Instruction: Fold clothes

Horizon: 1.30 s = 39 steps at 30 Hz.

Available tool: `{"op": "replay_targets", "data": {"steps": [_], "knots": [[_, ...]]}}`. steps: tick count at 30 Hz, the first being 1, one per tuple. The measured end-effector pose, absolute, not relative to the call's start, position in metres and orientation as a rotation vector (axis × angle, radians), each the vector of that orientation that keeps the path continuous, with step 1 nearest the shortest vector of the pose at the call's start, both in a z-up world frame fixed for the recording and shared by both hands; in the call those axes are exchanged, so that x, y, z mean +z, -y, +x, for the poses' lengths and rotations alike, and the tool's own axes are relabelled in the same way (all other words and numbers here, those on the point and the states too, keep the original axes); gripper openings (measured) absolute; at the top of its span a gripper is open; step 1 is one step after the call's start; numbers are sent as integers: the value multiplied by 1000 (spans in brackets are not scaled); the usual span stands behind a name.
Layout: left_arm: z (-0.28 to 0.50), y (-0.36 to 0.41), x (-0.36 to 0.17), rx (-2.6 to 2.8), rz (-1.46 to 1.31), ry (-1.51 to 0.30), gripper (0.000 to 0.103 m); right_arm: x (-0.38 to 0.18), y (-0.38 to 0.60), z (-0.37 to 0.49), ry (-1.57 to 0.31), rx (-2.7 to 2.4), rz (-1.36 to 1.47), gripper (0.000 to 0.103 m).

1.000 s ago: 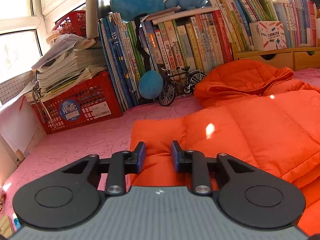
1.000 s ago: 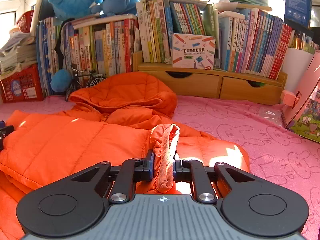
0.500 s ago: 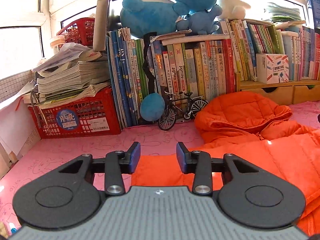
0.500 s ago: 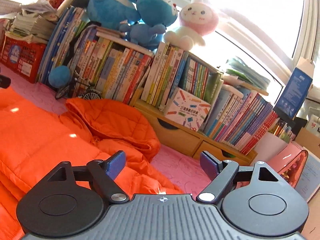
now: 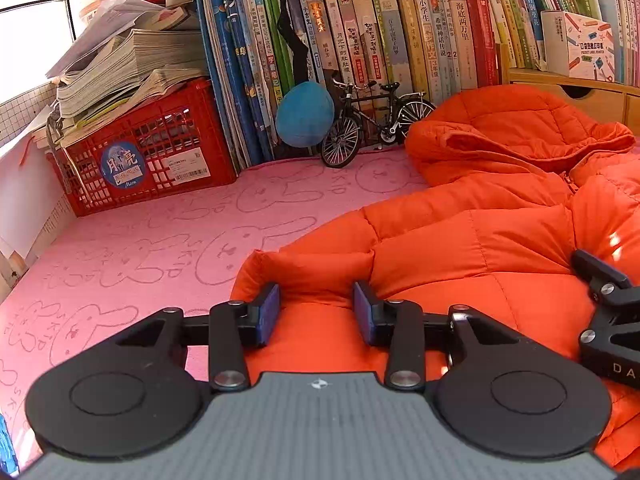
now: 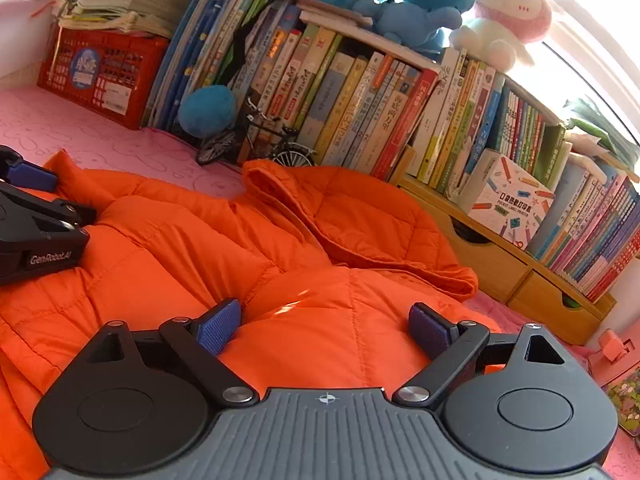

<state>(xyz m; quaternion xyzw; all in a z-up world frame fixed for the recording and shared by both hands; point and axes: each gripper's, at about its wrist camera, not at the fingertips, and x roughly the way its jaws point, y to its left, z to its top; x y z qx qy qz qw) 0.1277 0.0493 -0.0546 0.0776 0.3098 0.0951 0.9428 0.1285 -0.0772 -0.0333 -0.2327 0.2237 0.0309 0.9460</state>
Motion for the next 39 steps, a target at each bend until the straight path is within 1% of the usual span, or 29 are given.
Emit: {"op": "replay_targets", "data": {"steps": [4, 11, 17, 26, 29, 32, 36, 39], "knots": [[128, -51, -55, 186, 147, -638, 42, -38, 99, 127, -465, 0, -495, 93], [129, -54, -55, 179, 130, -643, 43, -43, 153, 116, -466, -182, -543, 93], [129, -55, -55, 174, 118, -642, 44, -46, 207, 107, -532, -262, -435, 93], [129, -62, -55, 161, 86, -641, 46, -47, 228, 105, -587, -249, -322, 96], [129, -64, -55, 170, 76, -646, 53, -47, 238, 102, -603, -251, -270, 99], [130, -61, -56, 177, 88, -647, 54, -47, 241, 107, -625, -254, -241, 102], [130, -56, -55, 192, 123, -641, 54, -48, 232, 105, -598, -266, -288, 102], [124, -63, -52, 168, 95, -626, 54, -40, 231, 96, -587, -266, -275, 100]]}}
